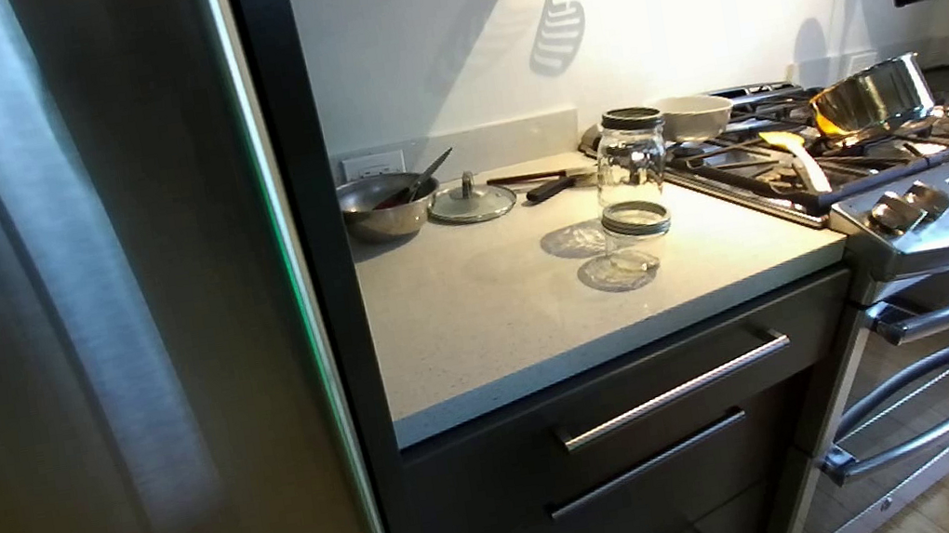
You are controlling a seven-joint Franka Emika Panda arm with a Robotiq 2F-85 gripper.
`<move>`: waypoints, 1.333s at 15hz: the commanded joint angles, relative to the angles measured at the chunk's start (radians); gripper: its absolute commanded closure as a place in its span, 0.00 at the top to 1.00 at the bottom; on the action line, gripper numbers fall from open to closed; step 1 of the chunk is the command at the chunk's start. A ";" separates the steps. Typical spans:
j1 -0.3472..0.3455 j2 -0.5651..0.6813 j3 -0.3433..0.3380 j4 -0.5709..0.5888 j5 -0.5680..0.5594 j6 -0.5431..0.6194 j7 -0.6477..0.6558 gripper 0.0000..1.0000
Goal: Remove the canning lids from the two jars and put them on the counter top one at a time
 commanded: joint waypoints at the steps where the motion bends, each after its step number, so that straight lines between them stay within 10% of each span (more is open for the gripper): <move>1: -0.046 0.030 -0.001 0.003 -0.124 0.067 0.035 1.00; 9: -0.200 0.180 -0.118 0.039 -0.278 0.570 0.091 1.00; 20: -0.218 0.236 -0.126 0.074 -0.255 0.576 0.122 1.00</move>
